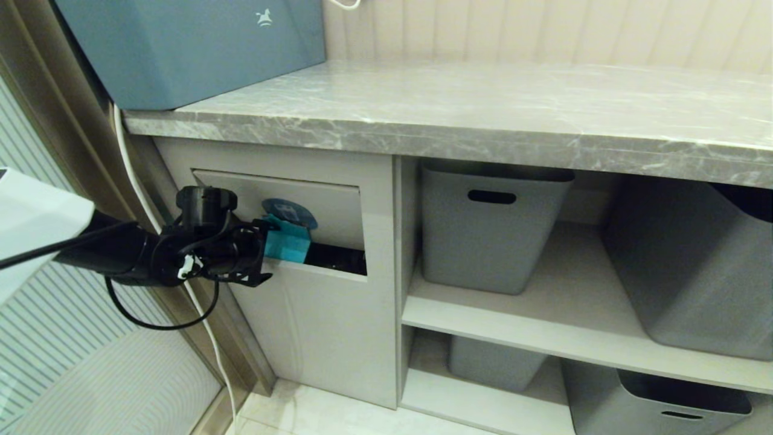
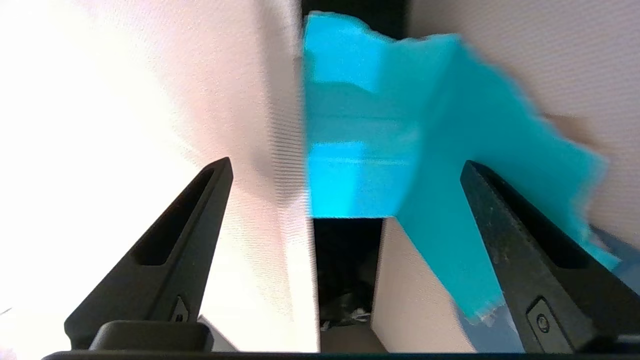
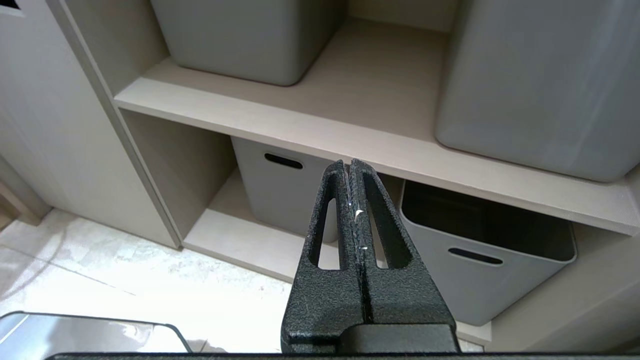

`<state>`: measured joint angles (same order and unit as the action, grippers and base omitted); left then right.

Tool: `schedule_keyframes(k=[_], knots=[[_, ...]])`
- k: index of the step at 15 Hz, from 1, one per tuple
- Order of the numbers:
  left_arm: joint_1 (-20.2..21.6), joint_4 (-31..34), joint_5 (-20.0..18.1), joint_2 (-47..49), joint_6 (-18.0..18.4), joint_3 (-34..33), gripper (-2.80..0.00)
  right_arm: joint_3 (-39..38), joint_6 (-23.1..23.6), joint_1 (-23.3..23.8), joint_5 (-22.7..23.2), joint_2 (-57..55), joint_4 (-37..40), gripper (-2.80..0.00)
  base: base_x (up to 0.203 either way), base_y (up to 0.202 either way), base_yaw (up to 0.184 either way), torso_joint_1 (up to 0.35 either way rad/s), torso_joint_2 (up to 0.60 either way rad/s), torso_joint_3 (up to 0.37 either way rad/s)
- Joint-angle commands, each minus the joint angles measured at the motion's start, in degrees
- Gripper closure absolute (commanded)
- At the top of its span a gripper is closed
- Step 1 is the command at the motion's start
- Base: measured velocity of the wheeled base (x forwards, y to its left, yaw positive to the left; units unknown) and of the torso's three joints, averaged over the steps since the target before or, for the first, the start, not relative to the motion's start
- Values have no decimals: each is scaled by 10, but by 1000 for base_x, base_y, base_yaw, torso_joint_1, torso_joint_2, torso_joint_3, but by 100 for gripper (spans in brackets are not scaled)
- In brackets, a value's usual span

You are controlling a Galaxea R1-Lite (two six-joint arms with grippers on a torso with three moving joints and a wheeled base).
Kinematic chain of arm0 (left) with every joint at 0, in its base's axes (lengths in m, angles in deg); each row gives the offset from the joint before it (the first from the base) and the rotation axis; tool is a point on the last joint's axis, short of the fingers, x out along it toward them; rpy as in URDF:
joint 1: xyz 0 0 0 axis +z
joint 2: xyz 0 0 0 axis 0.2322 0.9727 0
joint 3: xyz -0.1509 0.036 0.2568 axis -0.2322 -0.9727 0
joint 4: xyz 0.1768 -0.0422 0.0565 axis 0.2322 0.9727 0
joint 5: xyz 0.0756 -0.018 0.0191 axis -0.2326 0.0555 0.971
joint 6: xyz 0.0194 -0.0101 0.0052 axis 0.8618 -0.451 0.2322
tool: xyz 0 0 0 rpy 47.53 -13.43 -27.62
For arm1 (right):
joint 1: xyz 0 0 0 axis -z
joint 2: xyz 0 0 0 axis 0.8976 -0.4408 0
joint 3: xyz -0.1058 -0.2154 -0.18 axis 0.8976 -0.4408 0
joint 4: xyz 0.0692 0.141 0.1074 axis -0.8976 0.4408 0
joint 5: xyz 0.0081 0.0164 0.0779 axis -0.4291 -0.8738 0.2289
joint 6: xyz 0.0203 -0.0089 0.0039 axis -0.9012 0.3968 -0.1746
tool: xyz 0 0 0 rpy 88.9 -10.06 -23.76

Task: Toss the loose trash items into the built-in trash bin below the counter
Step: Put the garbage in the trash can

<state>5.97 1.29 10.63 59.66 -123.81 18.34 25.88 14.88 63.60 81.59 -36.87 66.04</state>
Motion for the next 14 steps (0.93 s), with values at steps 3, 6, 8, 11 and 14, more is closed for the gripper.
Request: schedule_keyframes(k=[3,6,8,11,14], knots=[[0,-9,5,0,-3,15,-280,0,0,0,1,1,0,0,0,0,0,0,0,0],[0,-8,4,6,-3,33,-280,0,0,0,0,1,0,0,0,0,0,0,0,0],[-1,-7,6,5,-3,32,-280,0,0,0,0,1,0,0,0,0,0,0,0,0],[-2,-8,8,3,-3,32,-280,0,0,0,1,1,0,0,0,0,0,0,0,0],[-3,-6,14,-5,-1,30,0,0,0,0,1,1,1,0,0,0,0,0,0,0]])
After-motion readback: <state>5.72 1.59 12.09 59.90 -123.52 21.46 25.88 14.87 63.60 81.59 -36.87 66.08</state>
